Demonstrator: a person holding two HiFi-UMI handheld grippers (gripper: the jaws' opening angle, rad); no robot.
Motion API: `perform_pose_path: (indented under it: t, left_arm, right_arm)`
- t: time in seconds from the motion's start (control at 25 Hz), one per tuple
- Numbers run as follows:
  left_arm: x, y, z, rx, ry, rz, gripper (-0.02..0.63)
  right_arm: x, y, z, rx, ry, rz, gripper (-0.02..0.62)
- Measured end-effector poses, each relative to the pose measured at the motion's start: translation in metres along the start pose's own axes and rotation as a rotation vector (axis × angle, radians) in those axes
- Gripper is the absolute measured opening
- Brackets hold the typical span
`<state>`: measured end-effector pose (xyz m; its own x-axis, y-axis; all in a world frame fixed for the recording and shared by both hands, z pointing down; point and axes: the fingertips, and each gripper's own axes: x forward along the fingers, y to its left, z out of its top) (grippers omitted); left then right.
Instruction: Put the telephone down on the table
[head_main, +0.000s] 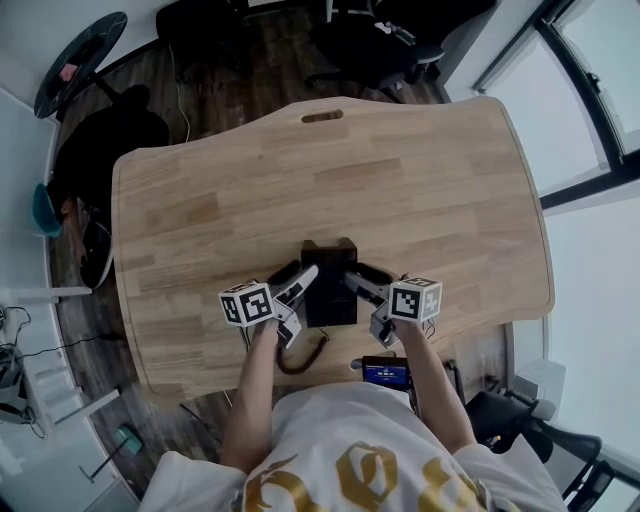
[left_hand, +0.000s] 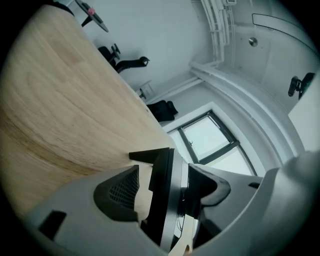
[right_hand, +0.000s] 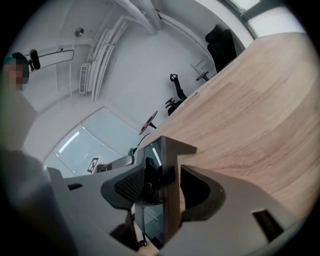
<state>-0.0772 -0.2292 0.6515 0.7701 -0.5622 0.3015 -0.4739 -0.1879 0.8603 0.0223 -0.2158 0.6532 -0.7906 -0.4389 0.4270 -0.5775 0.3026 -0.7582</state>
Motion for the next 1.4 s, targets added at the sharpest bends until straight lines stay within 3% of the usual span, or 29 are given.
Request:
perform_pose_path:
  t: [0.08,0.24,0.4,0.52,0.64,0.84,1.2,1.4]
  left_arm:
    - [-0.010,-0.002,0.007,0.031,-0.044,0.021,0.280]
    - [-0.032,-0.010,0.016,0.139,-0.098,0.096,0.166]
    - [-0.046,-0.029,0.019,0.269,-0.109,0.158,0.020]
    - [-0.052,-0.048,0.015,0.343,-0.103,0.161,0.011]
    - [-0.060,-0.067,0.012,0.403,-0.110,0.161,0.009]
    - [-0.083,-0.093,0.014,0.535,-0.180,0.177,0.009]
    - [-0.108,-0.124,0.007,0.651,-0.245,0.170,0.009]
    - [-0.124,-0.142,0.022,0.728,-0.299,0.183,0.009]
  right_arm:
    - [-0.005,0.002,0.001,-0.062,-0.013,-0.050,0.210]
    - [-0.018,0.008,-0.003,-0.144,-0.047,-0.137,0.210]
    - [-0.033,0.018,0.002,-0.219,-0.104,-0.205,0.162]
    - [-0.044,0.031,0.007,-0.292,-0.145,-0.237,0.061]
    - [-0.055,0.045,0.010,-0.349,-0.180,-0.267,0.026]
    - [-0.071,0.079,0.008,-0.388,-0.244,-0.258,0.017]
    - [-0.090,0.120,0.005,-0.501,-0.334,-0.295,0.014]
    - [-0.101,0.134,0.017,-0.537,-0.392,-0.317,0.014]
